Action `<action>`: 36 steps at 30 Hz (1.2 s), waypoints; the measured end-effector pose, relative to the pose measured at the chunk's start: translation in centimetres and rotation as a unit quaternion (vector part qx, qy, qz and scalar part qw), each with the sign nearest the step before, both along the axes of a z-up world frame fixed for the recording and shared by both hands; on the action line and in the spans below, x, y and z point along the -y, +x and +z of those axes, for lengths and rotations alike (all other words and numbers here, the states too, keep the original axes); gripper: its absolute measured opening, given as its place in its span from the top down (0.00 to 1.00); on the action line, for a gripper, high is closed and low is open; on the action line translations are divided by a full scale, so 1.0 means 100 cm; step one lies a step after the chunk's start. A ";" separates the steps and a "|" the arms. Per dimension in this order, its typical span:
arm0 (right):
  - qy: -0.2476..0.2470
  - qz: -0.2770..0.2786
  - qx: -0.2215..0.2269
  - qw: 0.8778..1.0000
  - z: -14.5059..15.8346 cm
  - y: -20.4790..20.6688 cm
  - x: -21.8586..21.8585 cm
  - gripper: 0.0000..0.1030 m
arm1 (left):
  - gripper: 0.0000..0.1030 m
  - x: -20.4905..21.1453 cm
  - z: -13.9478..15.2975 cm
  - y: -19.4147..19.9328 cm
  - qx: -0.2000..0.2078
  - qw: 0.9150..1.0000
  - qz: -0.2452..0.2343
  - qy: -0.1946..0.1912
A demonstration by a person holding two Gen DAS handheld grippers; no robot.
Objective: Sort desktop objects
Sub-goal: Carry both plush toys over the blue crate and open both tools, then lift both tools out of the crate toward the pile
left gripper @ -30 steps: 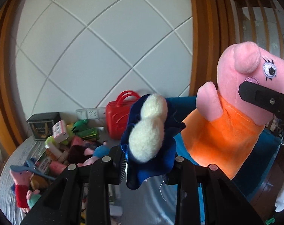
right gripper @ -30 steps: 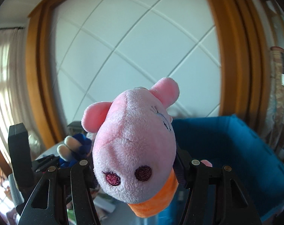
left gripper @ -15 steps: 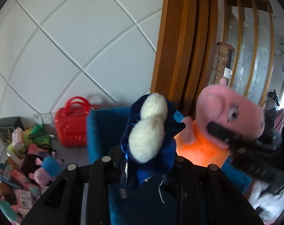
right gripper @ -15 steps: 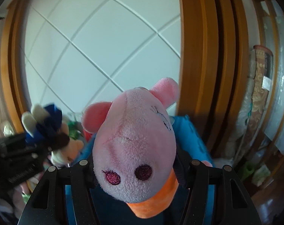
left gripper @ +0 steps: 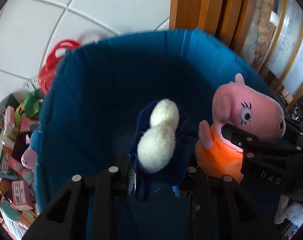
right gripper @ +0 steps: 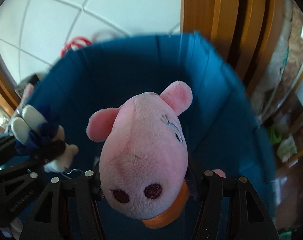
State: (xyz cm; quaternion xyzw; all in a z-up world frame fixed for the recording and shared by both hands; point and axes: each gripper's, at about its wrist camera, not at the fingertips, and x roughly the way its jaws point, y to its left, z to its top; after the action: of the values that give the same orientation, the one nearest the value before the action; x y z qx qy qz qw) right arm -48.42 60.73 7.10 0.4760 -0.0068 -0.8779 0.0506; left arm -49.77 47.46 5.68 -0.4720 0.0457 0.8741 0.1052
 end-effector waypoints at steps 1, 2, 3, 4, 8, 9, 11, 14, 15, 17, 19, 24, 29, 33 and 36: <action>0.000 0.003 0.011 1.000 -0.008 -0.001 -0.001 0.41 | 0.72 0.003 -0.004 -0.002 0.004 1.000 0.004 -0.004; 0.002 0.006 0.017 1.000 -0.013 -0.001 -0.001 0.41 | 0.72 0.003 -0.006 -0.003 0.007 1.000 0.007 -0.009; 0.005 0.005 0.017 1.000 -0.015 -0.002 -0.004 0.41 | 0.72 0.001 -0.009 -0.003 0.012 1.000 0.009 -0.013; 0.011 0.004 0.018 1.000 -0.015 -0.003 -0.006 0.41 | 0.72 0.002 -0.013 -0.005 0.018 1.000 0.008 -0.010; 0.030 0.000 0.015 0.999 -0.022 -0.001 -0.009 0.41 | 0.65 0.005 -0.018 -0.006 0.033 0.999 0.009 0.000; 0.032 -0.001 0.016 0.999 -0.024 0.001 -0.010 0.41 | 0.59 0.008 -0.018 -0.006 0.030 0.999 0.011 -0.002; 0.031 0.000 0.016 0.999 -0.025 0.003 -0.011 0.41 | 0.46 0.011 -0.015 -0.005 0.022 1.000 0.013 0.003; 0.032 0.000 0.000 0.999 -0.019 0.008 -0.013 0.41 | 0.33 0.012 -0.014 -0.004 0.020 1.000 0.013 0.007; 0.033 0.000 -0.007 0.999 -0.016 0.011 -0.012 0.41 | 0.33 0.012 -0.014 -0.004 0.020 1.000 0.013 0.006; 0.035 0.003 -0.017 0.999 -0.013 0.015 -0.012 0.41 | 0.33 0.011 -0.014 -0.004 0.019 1.000 0.013 0.005; 0.032 0.004 -0.017 0.999 -0.012 0.016 -0.009 0.41 | 0.33 0.010 -0.013 -0.005 0.017 1.000 0.012 0.003; 0.028 -0.001 -0.017 0.999 -0.012 0.007 -0.011 0.27 | 0.33 0.007 -0.013 -0.003 0.014 1.000 0.009 -0.006; 0.031 0.004 -0.011 0.999 -0.015 0.001 -0.008 0.18 | 0.33 0.007 -0.014 -0.003 0.012 1.000 0.011 -0.011; 0.043 0.000 -0.005 0.999 -0.016 0.002 -0.008 0.11 | 0.33 0.010 -0.014 -0.003 0.012 1.000 0.016 -0.013; 0.042 0.000 -0.009 0.999 -0.014 0.004 -0.008 0.10 | 0.33 0.014 -0.013 -0.004 0.012 1.000 0.024 -0.007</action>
State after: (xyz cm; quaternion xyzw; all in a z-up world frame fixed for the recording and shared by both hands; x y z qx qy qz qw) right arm -48.06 61.54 5.68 0.4697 0.0306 -0.8818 0.0306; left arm -50.14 46.10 4.36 -0.4844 0.0389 0.8702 0.0812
